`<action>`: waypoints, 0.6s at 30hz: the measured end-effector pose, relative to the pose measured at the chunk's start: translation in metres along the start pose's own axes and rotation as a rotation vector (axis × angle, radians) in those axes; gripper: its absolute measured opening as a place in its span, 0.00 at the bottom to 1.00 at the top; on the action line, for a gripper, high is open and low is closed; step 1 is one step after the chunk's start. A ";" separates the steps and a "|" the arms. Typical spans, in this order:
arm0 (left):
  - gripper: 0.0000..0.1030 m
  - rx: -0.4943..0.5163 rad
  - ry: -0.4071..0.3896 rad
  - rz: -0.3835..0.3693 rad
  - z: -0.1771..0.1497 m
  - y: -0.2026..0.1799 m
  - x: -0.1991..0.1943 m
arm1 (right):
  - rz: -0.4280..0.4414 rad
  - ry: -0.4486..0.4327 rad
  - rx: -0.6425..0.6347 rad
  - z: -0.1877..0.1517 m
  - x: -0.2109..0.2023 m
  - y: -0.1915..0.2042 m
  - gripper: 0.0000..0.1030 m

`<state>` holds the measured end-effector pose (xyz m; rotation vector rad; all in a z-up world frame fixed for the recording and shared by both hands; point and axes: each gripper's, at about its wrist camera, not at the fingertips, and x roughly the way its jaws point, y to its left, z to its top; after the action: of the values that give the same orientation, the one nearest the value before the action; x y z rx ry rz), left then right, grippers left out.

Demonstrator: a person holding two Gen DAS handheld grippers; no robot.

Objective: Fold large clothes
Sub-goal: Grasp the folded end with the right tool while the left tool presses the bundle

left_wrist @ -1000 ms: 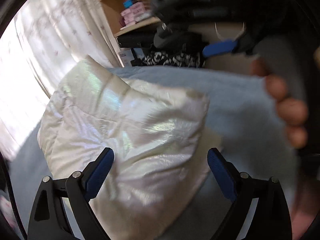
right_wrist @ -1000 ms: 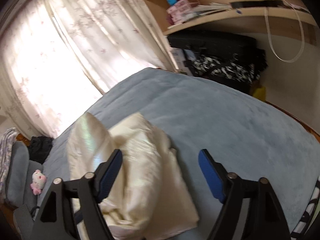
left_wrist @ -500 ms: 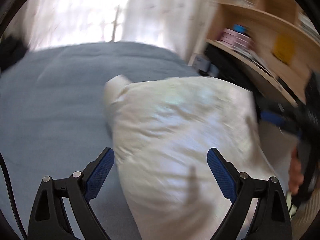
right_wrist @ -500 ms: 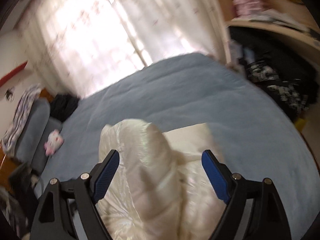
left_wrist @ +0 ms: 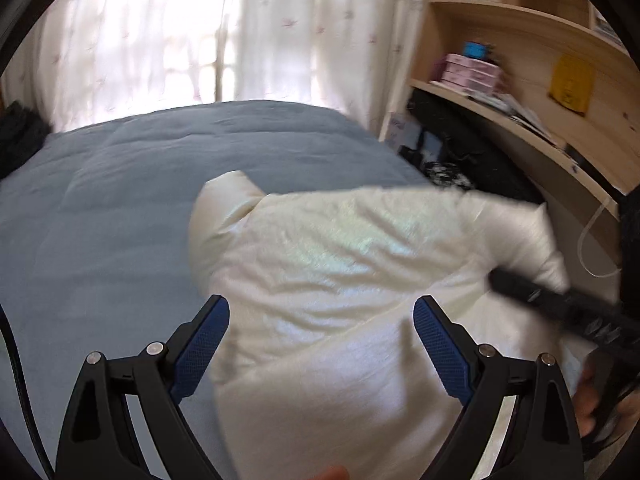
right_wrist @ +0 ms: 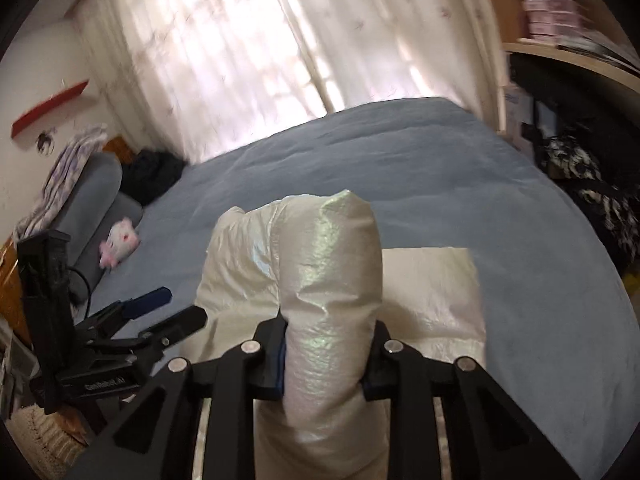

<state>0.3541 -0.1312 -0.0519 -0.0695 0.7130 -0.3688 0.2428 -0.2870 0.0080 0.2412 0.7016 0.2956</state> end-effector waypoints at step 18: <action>0.99 0.116 0.103 0.142 -0.028 -0.043 0.067 | 0.033 -0.040 0.252 -0.065 0.051 -0.076 0.44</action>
<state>0.3693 -0.1934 -0.1072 0.1100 0.7926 -0.2782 0.2506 -0.3323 -0.0945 0.4976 0.6953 0.2332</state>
